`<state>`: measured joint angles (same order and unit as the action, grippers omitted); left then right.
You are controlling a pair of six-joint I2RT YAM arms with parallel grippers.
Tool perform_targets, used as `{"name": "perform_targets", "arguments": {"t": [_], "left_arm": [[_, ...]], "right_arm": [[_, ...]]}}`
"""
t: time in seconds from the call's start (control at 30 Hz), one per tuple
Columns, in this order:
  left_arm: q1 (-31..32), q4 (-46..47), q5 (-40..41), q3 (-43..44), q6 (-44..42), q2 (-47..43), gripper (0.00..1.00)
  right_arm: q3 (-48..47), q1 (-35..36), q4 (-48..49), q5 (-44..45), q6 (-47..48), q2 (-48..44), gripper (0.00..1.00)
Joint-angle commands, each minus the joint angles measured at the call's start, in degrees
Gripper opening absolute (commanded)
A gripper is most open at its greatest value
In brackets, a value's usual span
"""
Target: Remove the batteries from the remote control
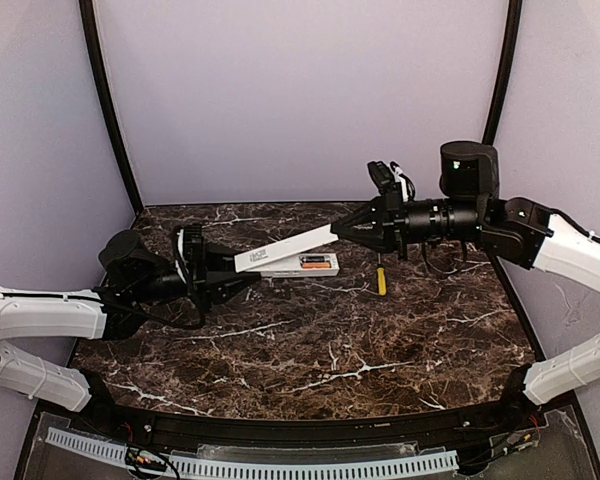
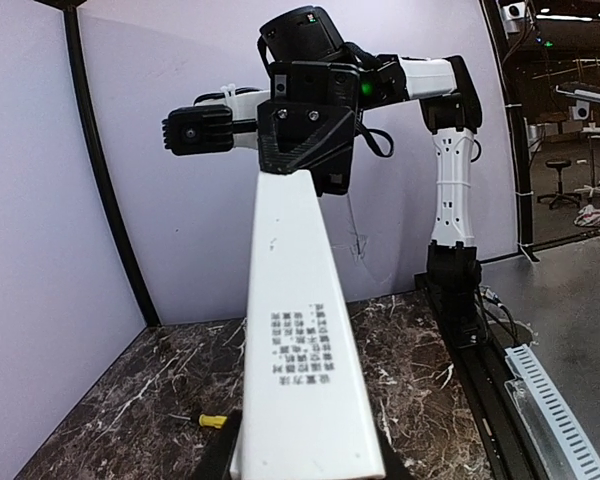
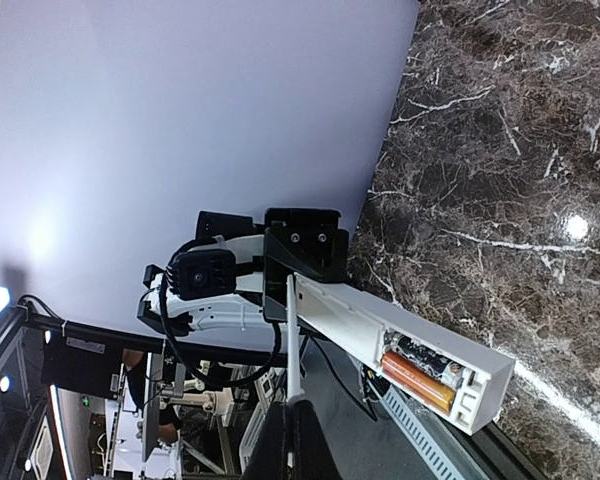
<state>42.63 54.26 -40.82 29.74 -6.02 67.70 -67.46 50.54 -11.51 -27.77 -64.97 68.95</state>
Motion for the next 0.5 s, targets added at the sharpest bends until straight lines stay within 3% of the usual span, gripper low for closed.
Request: {"name": "perform_targets", "arguments": {"t": [0.0, 0.47], "left_arm": [[0.12, 0.27, 0.24, -1.16, -0.93, -1.59, 0.00], [0.16, -3.80, 1.39, -1.50, -0.95, -4.58, 0.00]], "right_arm": [[-2.47, -0.16, 2.71, 3.57, 2.42, 0.77, 0.00], [-3.45, -3.40, 4.53, 3.45, 5.73, -0.96, 0.00]]}}
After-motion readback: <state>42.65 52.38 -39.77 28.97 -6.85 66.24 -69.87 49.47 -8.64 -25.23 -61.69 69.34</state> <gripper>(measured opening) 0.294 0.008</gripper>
